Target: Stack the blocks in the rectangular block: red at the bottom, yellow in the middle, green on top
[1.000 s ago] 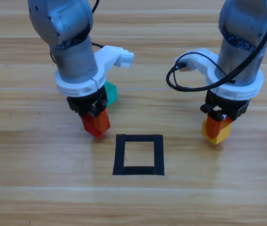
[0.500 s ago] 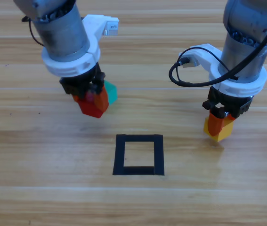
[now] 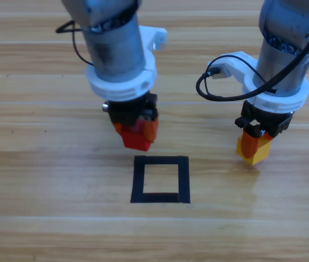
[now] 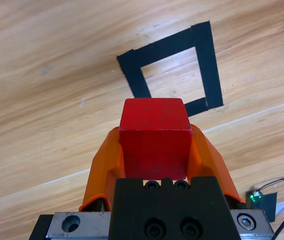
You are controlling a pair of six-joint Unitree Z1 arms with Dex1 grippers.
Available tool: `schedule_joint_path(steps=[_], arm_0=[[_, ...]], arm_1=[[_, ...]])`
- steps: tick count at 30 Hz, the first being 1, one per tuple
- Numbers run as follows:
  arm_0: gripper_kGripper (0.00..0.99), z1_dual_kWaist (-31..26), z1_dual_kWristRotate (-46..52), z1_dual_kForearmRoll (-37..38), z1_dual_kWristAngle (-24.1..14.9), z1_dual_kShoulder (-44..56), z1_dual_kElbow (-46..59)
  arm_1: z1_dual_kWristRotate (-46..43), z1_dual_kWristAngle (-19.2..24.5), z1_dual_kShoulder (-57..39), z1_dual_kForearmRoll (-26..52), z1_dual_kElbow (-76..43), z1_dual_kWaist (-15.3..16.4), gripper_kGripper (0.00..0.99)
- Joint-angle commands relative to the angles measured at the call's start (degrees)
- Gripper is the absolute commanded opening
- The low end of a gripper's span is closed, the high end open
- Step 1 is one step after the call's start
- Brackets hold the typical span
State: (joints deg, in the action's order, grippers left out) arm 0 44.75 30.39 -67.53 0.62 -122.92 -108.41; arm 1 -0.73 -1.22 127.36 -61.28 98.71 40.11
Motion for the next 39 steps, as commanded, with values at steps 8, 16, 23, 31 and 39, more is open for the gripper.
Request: schedule_joint_path(steps=[8, 16, 23, 31, 39], arm_0=[[0.000, 4.29, 5.56, -2.60, -1.50, -10.06, -4.53], [0.000, 5.26, 9.78, -2.43, -1.50, -12.70, -5.05], [0.000, 6.13, 14.35, -2.34, -1.33, -13.57, -7.25], [0.000, 7.45, 18.57, -2.34, -1.50, -13.93, -8.13], [0.000, 7.63, 19.27, -2.16, -1.68, -14.37, -7.16]], arm_1=[[0.03, -0.10, -1.86, -0.94, -1.42, -1.88, 0.015], [-0.15, -0.89, -1.68, -0.94, -1.68, -2.06, 0.015], [-0.15, -1.33, -1.68, -0.94, -1.95, -2.06, 0.015], [-0.15, -1.60, -1.59, -0.94, -1.95, -1.97, 0.015], [-0.24, -2.04, -1.33, -0.94, -1.95, -1.97, 0.015]])
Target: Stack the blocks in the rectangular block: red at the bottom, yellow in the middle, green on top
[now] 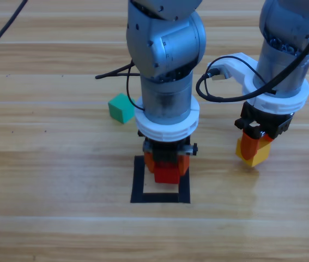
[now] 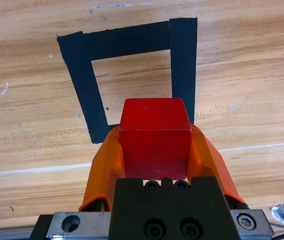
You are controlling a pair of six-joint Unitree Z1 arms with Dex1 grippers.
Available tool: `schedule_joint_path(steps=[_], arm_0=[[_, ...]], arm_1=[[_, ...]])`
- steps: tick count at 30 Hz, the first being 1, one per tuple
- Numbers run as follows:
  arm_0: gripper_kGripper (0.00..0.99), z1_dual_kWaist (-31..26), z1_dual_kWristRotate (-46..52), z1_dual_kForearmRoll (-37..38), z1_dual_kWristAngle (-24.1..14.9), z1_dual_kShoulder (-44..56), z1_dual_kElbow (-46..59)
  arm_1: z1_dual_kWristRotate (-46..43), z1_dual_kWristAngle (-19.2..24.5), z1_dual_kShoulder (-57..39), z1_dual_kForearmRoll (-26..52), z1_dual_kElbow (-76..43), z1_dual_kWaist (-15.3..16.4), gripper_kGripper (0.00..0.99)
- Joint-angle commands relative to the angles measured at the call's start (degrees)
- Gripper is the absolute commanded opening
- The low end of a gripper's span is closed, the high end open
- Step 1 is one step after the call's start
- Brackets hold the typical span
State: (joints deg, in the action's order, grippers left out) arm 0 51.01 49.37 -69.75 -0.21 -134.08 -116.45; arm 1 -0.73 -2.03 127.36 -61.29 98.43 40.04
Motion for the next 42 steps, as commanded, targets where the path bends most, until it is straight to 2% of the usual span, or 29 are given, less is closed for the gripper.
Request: schedule_joint_path(steps=[1, 42], arm_0=[[0.000, 1.29, 0.29, 0.14, -0.76, -3.29, 1.13], [0.000, 0.15, -1.47, 2.34, -1.28, -4.52, 2.80]], arm_1=[[-0.24, -1.31, -1.33, -0.94, -1.57, -1.90, 0.015], [-1.11, -2.46, -0.80, -0.85, -1.40, -1.99, 0.015]])
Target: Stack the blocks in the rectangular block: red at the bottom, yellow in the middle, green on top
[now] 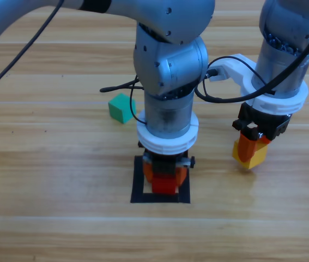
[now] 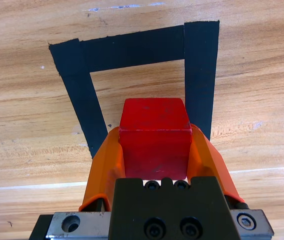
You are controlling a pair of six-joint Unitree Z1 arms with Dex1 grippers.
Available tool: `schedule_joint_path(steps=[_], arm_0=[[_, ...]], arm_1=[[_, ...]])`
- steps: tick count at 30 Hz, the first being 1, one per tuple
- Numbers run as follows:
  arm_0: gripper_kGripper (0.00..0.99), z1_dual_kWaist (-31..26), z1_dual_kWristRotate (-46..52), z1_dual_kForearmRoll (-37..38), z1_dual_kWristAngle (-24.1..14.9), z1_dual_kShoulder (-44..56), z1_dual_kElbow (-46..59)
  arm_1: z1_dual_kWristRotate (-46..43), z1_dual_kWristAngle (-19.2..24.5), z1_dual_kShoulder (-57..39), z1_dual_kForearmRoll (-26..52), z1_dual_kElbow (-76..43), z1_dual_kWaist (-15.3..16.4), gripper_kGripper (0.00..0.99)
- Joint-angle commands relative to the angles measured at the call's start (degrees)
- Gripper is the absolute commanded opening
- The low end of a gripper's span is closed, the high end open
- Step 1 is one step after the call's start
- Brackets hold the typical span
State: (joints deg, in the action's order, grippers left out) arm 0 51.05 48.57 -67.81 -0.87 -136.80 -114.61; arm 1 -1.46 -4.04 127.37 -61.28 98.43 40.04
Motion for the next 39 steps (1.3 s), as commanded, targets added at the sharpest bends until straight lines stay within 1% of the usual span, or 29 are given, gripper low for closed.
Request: schedule_joint_path(steps=[1, 11, 15, 16, 17, 18, 19, 20, 21, 33, 37, 39], arm_0=[[0.000, 0.10, -0.67, 0.40, -0.62, -1.81, 1.06], [0.000, -0.08, -1.11, 0.40, -1.24, -0.93, 1.50], [0.000, -0.34, -2.78, 1.02, -1.24, -0.75, 2.29], [0.041, -0.34, -2.87, 1.46, -1.24, -0.31, 3.17], [0.454, -0.43, -2.78, 2.42, -1.24, 0.65, 4.93], [0.802, -0.61, -2.87, 3.74, -0.97, 1.62, 6.86], [0.920, -0.87, -2.87, 4.97, -0.71, 2.59, 8.79], [0.977, -0.87, -2.78, 5.32, -0.71, 3.29, 9.41], [0.990, -0.87, -2.78, 5.32, -0.62, 3.56, 9.41], [0.990, -0.87, -2.60, 5.24, 0.78, 3.82, 7.83], [0.990, -0.87, -3.31, 4.71, 0.96, 6.02, 5.72], [0.990, -0.87, -3.92, 2.51, 0.96, 6.89, 2.55]], arm_1=[[-0.39, -0.45, -0.80, -0.86, -1.40, -1.89, 0.015], [-0.47, -0.45, -0.54, -0.86, -1.13, -1.89, 0.015], [-0.47, -0.45, -0.54, -0.86, -1.13, -1.89, 0.015], [-0.56, -0.45, -0.54, -0.86, -1.04, -1.89, 0.015], [-0.56, -0.45, -0.45, -0.86, -1.04, -1.98, 0.015], [-0.56, -0.45, -0.45, -0.86, -1.04, -1.89, 0.015], [-0.56, -0.45, -0.45, -0.86, -1.04, -1.89, 0.015], [-0.65, -0.45, -0.45, -0.86, -1.13, -1.89, 0.015], [-0.65, -0.45, -0.45, -0.86, -1.13, -1.89, 0.015], [-0.65, -0.36, -0.72, -0.86, -0.87, -1.98, 0.015], [-0.47, -0.36, -1.95, -0.86, -0.69, -1.89, 0.015], [-0.30, -0.36, -2.65, -0.94, -0.78, -1.89, 0.015]])
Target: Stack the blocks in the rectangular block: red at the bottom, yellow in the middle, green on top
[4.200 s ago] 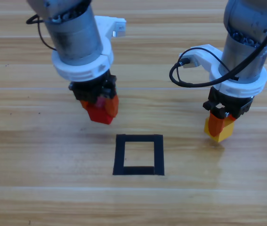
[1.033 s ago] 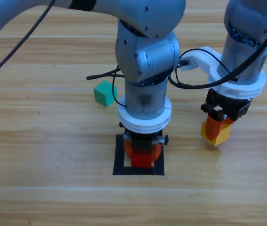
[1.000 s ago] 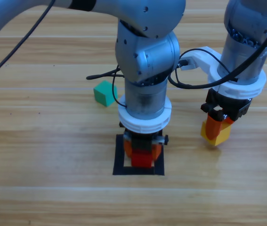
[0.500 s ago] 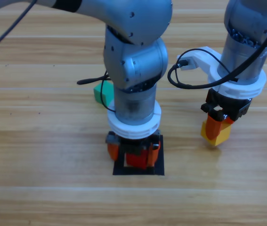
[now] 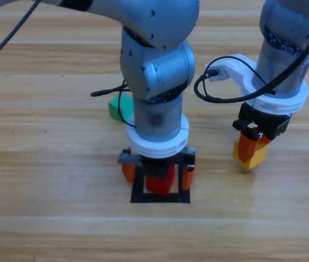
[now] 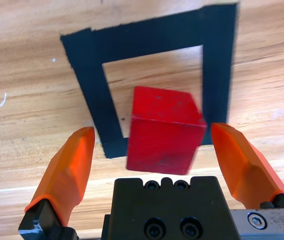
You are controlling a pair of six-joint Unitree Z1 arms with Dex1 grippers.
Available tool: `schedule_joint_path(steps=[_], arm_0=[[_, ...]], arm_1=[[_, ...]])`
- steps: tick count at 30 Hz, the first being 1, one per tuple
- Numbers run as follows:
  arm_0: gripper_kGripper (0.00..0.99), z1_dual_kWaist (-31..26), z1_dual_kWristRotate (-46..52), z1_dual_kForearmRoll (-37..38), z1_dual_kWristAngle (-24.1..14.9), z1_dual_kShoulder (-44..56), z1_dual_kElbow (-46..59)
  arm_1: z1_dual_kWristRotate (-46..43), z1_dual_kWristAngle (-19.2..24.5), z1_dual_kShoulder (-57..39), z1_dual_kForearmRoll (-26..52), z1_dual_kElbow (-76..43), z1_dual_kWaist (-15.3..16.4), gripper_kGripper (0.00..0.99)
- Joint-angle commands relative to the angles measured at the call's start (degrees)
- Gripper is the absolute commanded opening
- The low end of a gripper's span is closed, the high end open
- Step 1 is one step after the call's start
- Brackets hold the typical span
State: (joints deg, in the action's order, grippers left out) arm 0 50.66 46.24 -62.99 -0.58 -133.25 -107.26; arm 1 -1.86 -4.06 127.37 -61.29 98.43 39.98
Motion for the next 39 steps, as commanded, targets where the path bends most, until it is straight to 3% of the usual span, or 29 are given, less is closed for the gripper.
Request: schedule_joint_path(steps=[1, 5, 10, 14, 17, 19, 22, 25, 30, 35, 37, 39], arm_0=[[0.990, -0.91, -2.12, -4.25, 0.67, 3.26, -7.44], [0.990, -2.58, -3.35, -6.98, 0.93, 5.98, -11.39], [0.990, -6.80, -6.16, -10.67, 0.67, 9.41, -14.03], [0.990, -11.99, -9.50, -11.90, -2.23, 14.25, -12.18], [0.990, -14.54, -12.75, -11.81, -8.38, 18.99, -8.67], [0.990, -17.00, -17.06, -11.02, -9.26, 21.01, -5.94], [0.990, -17.87, -24.35, -5.83, -14.80, 25.58, 2.49], [0.990, -19.46, -30.15, 8.23, -16.47, 34.64, 19.63], [0.990, -20.60, -42.19, 38.73, -14.80, 52.48, 50.04], [0.990, -21.83, -50.54, 42.59, -12.34, 53.97, 53.56], [0.990, -24.29, -52.92, 42.59, -8.47, 53.71, 53.47], [0.990, -28.07, -55.91, 41.45, -1.88, 51.51, 51.63]], arm_1=[[0.10, -0.42, -3.01, -0.93, -0.87, -1.84, 0.015], [0.89, -4.55, -5.03, -1.37, -2.01, -1.84, 0.015], [2.56, -4.99, -8.11, -1.37, -5.53, -1.84, 0.015], [6.34, -4.82, -11.27, -2.08, -5.62, -1.40, 0.015], [11.97, -4.99, -12.85, -2.16, -4.74, -0.61, 0.014], [15.22, -4.99, -12.76, -2.16, -4.39, 0.54, 0.014], [20.49, -4.64, -10.92, -2.08, -3.60, 3.88, 0.014], [25.77, -4.64, -8.72, -1.99, -1.22, 7.13, 0.012], [32.53, -5.08, -5.65, -1.46, 3.70, 12.14, 0.012], [37.28, -4.73, -3.01, -0.14, 6.51, 14.16, 0.012], [38.86, -4.29, -1.51, 0.74, 6.95, 14.34, 0.012], [40.53, -3.94, -0.02, 2.41, 6.86, 14.51, 0.012]])
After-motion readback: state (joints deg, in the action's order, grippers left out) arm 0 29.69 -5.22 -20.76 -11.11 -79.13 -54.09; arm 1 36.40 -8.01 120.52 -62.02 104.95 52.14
